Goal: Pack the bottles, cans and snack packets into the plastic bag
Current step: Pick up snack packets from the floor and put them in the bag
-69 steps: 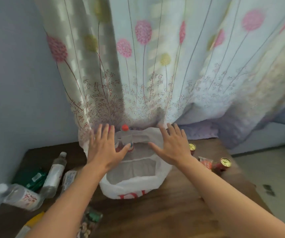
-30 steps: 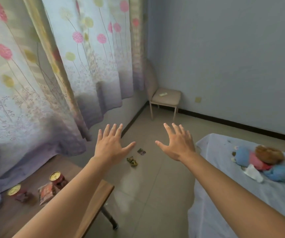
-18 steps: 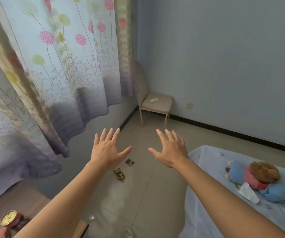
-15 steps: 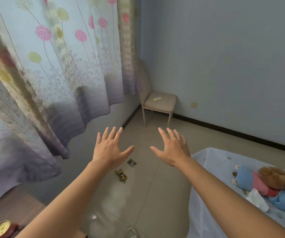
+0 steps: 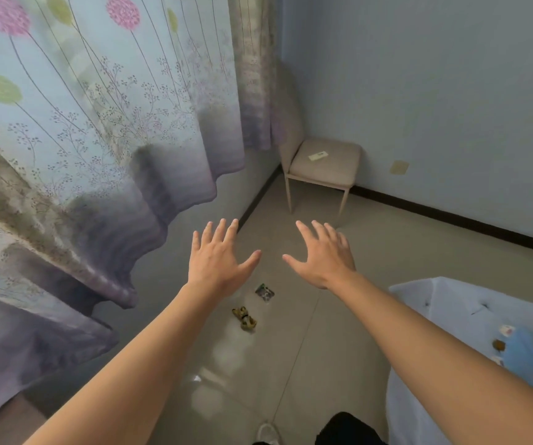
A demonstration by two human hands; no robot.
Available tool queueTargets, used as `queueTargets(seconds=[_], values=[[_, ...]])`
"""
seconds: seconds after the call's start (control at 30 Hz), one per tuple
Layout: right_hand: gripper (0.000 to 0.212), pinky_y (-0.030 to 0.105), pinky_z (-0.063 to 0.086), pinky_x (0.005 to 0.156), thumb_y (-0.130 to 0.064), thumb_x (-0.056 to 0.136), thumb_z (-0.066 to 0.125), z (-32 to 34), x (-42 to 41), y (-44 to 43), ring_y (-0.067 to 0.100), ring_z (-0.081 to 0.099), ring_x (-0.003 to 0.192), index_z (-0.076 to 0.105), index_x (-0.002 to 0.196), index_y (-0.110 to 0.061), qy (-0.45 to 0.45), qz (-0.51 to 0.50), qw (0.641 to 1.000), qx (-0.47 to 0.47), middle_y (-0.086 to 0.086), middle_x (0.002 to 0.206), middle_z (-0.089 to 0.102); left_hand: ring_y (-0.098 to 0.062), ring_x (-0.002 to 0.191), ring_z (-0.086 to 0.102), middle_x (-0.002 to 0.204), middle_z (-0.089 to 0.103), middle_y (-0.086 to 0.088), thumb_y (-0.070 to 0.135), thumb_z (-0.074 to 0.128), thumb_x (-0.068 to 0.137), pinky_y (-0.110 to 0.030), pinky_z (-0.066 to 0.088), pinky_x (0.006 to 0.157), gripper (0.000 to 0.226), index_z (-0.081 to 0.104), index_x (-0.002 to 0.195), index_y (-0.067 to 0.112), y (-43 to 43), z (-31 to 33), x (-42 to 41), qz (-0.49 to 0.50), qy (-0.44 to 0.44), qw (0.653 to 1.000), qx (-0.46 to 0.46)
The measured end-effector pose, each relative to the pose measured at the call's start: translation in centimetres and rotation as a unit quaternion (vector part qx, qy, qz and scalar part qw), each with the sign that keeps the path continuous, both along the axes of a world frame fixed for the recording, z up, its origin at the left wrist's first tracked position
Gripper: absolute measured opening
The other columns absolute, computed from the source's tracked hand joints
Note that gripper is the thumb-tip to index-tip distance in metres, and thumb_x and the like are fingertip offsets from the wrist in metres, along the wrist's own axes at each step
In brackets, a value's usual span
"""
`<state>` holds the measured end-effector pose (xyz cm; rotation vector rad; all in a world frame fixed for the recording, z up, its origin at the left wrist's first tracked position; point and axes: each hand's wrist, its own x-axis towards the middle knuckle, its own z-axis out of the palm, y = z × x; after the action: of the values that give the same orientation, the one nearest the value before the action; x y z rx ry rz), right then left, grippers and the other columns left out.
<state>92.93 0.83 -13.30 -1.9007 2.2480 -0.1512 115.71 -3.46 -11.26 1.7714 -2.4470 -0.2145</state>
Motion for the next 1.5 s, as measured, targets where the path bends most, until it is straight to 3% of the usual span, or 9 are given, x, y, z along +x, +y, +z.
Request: queueTargets(seconds=[0.27, 0.63, 0.83, 1.13, 1.3, 1.5], values=[[0.086, 0.048, 0.03, 0.119, -0.076, 0.086, 0.037, -5.6, -2.3, -10.2, 0.03, 0.034, 0.149, 0.03, 0.159, -0.031, -0.037, 0.047, 0.998, -0.019, 0.01, 0.161, 0.038, -0.029, 0.159, 0.007, 0.171, 0.016, -0.006, 0.073, 0.032, 0.096, -0.051, 0.004, 0.128, 0.086, 0.014, 0.165, 0.024, -6.8, -5.1, -1.3, 0.074, 0.018, 0.996, 0.042], [0.091, 0.053, 0.029, 0.118, -0.082, 0.083, 0.035, -11.6, -6.1, -31.6, 0.033, 0.03, 0.15, 0.025, 0.16, -0.033, -0.044, 0.169, 0.984, 0.04, 0.013, 0.163, 0.034, -0.031, 0.158, 0.008, 0.171, 0.018, -0.007, 0.072, 0.029, 0.097, -0.053, 0.005, 0.128, 0.083, 0.015, 0.164, 0.024, -20.4, -11.4, -5.2, 0.257, 0.027, 0.961, 0.1], [0.094, 0.051, 0.028, 0.118, -0.083, 0.08, 0.032, -16.6, -4.6, -38.1, 0.033, 0.03, 0.151, 0.028, 0.16, -0.033, -0.014, 0.226, 0.972, 0.056, 0.013, 0.163, 0.035, -0.033, 0.157, 0.014, 0.17, 0.022, -0.009, 0.07, 0.033, 0.097, -0.054, 0.01, 0.127, 0.084, 0.019, 0.164, 0.022, -25.1, -17.1, -5.0, 0.322, 0.027, 0.94, 0.109], [0.09, 0.054, 0.025, 0.12, -0.077, 0.086, 0.044, -29.4, -1.6, -39.1, 0.035, 0.026, 0.152, 0.023, 0.161, -0.032, 0.016, 0.276, 0.955, 0.111, 0.014, 0.166, 0.028, -0.034, 0.155, 0.019, 0.168, 0.026, -0.012, 0.07, 0.041, 0.094, -0.052, 0.01, 0.127, 0.086, 0.022, 0.163, 0.021, -27.2, -29.7, -4.4, 0.351, 0.04, 0.922, 0.16], [0.09, 0.056, 0.028, 0.118, -0.072, 0.083, 0.046, -39.5, -0.3, -38.3, 0.039, 0.032, 0.147, 0.025, 0.16, -0.03, 0.021, 0.32, 0.938, 0.135, 0.016, 0.161, 0.032, -0.03, 0.155, 0.019, 0.169, 0.024, -0.01, 0.071, 0.046, 0.091, -0.05, 0.009, 0.127, 0.089, 0.025, 0.162, 0.022, -27.7, -40.9, -3.7, 0.348, 0.069, 0.914, 0.195], [0.089, 0.055, 0.029, 0.118, -0.072, 0.084, 0.044, -53.2, -1.0, -36.9, 0.042, 0.029, 0.148, 0.022, 0.161, -0.032, 0.011, 0.296, 0.941, 0.162, 0.015, 0.166, 0.026, -0.031, 0.157, 0.015, 0.171, 0.018, -0.009, 0.069, 0.044, 0.092, -0.049, 0.01, 0.127, 0.087, 0.018, 0.164, 0.027, -26.7, -54.8, -4.4, 0.377, 0.098, 0.895, 0.218]])
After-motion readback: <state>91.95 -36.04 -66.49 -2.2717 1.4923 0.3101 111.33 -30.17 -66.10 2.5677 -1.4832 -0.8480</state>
